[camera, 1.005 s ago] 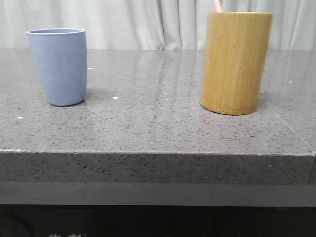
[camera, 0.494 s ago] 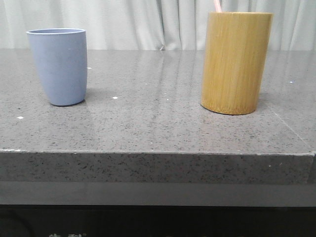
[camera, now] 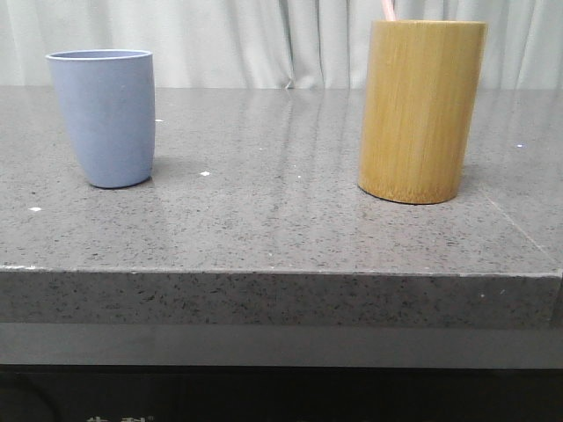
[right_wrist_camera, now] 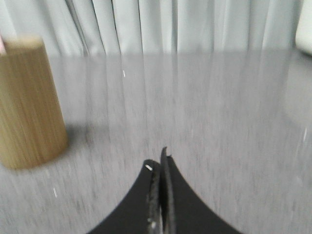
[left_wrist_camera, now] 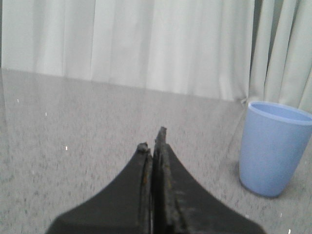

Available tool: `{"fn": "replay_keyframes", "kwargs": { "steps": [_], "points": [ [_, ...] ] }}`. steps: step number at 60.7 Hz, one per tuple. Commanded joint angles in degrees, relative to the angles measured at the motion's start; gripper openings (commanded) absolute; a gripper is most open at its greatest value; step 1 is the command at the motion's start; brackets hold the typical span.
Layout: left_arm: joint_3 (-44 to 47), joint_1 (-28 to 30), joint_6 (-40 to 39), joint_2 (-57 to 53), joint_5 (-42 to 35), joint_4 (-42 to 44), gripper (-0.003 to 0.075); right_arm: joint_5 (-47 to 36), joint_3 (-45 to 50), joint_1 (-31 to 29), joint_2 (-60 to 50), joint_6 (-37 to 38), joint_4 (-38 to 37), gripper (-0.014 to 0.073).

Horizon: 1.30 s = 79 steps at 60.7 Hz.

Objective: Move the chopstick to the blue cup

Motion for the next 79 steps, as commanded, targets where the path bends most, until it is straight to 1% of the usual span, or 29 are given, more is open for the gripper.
{"fn": "replay_keyframes", "kwargs": {
  "steps": [1, 8, 18, 25, 33, 37, 39, 42, 44, 48, 51, 53, 55, 56, 57, 61, 70, 76, 79],
  "points": [
    [-7.76, -0.26, -0.44, -0.56, -2.42, 1.43, -0.0019, -2.77, -8.75, -0.36, 0.02, -0.21, 0.08, -0.0115],
    [-16.13, -0.26, -0.44, 2.65, 3.57, 4.51, -0.0019, 0.59, -16.79, -0.36, 4.74, -0.21, 0.08, -0.0115],
    [-27.19, -0.26, -0.44, 14.13, 10.91, 5.17, -0.0019, 6.89, -28.3, -0.36, 16.62, -0.21, 0.08, -0.0115],
    [-29.42, -0.26, -0.44, 22.35, 10.67, 5.7, -0.0019, 7.97, -32.07, -0.17, 23.91, -0.39, 0.08, -0.0115],
    [-29.64, -0.26, -0.44, 27.74, 8.48, 5.7, -0.0017, 6.52, -32.37, 0.02, 27.04, -0.39, 0.13, -0.0109],
    [-29.64, -0.26, -0.44, 28.68, 8.06, 5.7, -0.0007, 6.73, -32.37, 0.02, 27.11, -0.39, 0.13, -0.0073],
    [-29.64, -0.26, -0.44, 28.84, 7.92, 5.7, 0.0019, 6.88, -32.37, 0.02, 27.11, -0.39, 0.13, -0.0032],
    [-29.64, -0.26, -0.44, 28.95, 7.8, 5.7, 0.0097, 7.04, -32.37, 0.02, 27.11, -0.39, 0.13, 0.0067],
    [-29.64, -0.26, -0.44, 28.95, 7.66, 5.7, 0.0169, 7.16, -32.32, 0.02, 27.11, -0.39, 0.13, 0.0148],
    [-29.64, -0.26, -0.44, 28.95, 7.51, 5.7, 0.0358, 7.46, -32.25, 0.02, 27.11, -0.39, 0.13, 0.0332],
    [-29.64, -0.26, -0.44, 28.95, 7.51, 5.7, 0.0539, 7.71, -32.25, 0.02, 27.11, -0.39, 0.13, 0.0474],
    [-29.64, -0.26, -0.44, 28.95, 7.51, 5.7, 0.0622, 7.71, -32.25, 0.02, 27.11, -0.39, 0.13, 0.0547],
    [-29.64, -0.26, -0.44, 28.95, 7.51, 5.7, 0.0673, 7.71, -32.25, 0.02, 27.11, -0.39, 0.13, 0.0604],
    [-29.64, -0.26, -0.44, 28.95, 7.51, 5.7, 0.0702, 7.71, -32.25, 0.02, 27.11, -0.39, 0.13, 0.0613],
    [-29.64, -0.26, -0.44, 28.95, 7.51, 5.7, 0.0711, 7.71, -32.25, 0.02, 27.11, -0.39, 0.13, 0.0604],
    [-29.54, -0.26, -0.44, 28.95, 7.51, 5.7, 0.0683, 7.71, -32.25, 0.02, 27.11, -0.39, 0.13, 0.0586],
    [-29.54, -0.26, -0.44, 28.95, 7.51, 5.7, 0.0624, 7.71, -32.25, 0.02, 27.11, -0.39, 0.13, 0.0586],
    [-29.79, -0.26, -0.44, 29.1, 8.01, 3.88, 0.0606, 7.71, -32.25, 0.02, 27.11, -0.39, 0.13, 0.0586],
    [-31.28, -0.57, -0.44, 30.17, 10.25, 3.32, 0.0599, 7.71, -32.25, 0.02, 27.11, -0.39, 0.13, 0.0586]
  ]
}}
